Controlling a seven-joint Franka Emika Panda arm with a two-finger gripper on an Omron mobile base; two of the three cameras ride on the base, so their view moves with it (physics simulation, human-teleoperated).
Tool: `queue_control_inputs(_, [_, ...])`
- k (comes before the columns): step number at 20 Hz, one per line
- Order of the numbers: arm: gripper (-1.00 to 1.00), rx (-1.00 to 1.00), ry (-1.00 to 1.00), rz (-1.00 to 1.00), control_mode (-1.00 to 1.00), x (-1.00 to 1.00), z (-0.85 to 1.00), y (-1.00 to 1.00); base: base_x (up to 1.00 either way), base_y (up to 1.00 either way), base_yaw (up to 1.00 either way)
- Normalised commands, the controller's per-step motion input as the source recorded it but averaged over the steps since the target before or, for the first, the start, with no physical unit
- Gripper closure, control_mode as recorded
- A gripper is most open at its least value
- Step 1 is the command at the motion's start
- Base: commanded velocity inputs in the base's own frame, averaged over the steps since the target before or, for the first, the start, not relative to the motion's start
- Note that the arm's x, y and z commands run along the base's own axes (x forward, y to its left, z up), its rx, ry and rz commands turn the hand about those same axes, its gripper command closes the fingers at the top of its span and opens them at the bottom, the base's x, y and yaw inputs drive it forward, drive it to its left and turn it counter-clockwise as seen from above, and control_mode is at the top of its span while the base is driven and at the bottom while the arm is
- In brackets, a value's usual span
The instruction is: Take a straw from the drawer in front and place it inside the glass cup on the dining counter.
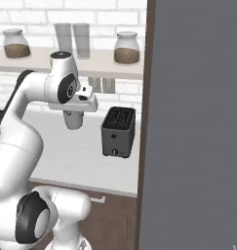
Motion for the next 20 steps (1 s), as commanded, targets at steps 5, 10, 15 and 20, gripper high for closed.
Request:
queue_control_inputs(5, [-1.0, 0.0, 0.0, 0.0, 1.0, 0.0, 0.0, 0.0, -0.24, 0.02, 0.0])
queue_control_inputs(10, [-1.0, 0.0, 0.0, 0.0, 1.0, 0.0, 0.0, 0.0, -0.85, 0.52, -0.04])
queue_control_inputs(15, [-1.0, 0.0, 0.0, 0.0, 1.0, 0.0, 0.0, 0.0, -0.31, 0.76, -0.44])
queue_control_inputs(20, [-1.0, 0.0, 0.0, 0.0, 1.0, 0.0, 0.0, 0.0, 0.01, 0.69, -0.69])
